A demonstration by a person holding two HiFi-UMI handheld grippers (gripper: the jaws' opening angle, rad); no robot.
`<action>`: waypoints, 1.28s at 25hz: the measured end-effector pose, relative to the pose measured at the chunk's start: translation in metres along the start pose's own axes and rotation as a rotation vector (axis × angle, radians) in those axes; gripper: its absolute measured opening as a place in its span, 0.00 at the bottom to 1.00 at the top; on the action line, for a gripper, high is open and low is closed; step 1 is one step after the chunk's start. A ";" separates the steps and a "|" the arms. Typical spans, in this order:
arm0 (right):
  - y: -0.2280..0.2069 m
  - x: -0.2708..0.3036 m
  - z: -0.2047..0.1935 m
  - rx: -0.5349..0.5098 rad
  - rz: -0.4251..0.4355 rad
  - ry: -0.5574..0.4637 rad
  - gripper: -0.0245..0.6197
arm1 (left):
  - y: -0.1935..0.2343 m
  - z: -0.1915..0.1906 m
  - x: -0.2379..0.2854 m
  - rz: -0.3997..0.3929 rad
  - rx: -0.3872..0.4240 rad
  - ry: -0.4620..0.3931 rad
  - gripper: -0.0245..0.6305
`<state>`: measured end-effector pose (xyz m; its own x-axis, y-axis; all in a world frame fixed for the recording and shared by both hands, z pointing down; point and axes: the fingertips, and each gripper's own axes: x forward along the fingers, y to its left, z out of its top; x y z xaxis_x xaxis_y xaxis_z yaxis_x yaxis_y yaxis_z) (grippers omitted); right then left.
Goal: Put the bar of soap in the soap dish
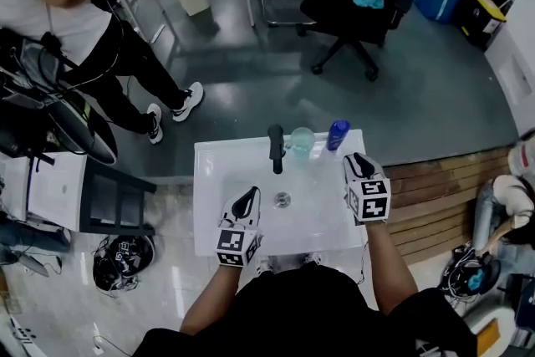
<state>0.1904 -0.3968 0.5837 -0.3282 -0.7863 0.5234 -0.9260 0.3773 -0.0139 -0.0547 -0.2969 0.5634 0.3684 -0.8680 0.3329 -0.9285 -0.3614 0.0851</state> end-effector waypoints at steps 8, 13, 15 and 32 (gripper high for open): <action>0.035 -0.067 0.073 -0.114 -0.071 -0.289 0.07 | 0.010 0.043 -0.005 0.001 0.037 -0.086 0.07; 0.047 -0.094 0.095 -0.130 -0.100 -0.403 0.07 | 0.018 0.065 -0.009 0.004 0.055 -0.127 0.07; 0.050 -0.100 0.096 -0.128 -0.104 -0.425 0.07 | 0.024 0.066 -0.014 0.019 0.049 -0.134 0.07; 0.083 -0.110 0.100 -0.127 -0.043 -0.481 0.06 | 0.031 0.077 -0.032 0.024 0.030 -0.164 0.07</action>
<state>0.1307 -0.3283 0.4397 -0.3668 -0.9278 0.0682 -0.9203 0.3726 0.1188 -0.0917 -0.3064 0.4836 0.3508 -0.9197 0.1766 -0.9363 -0.3474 0.0504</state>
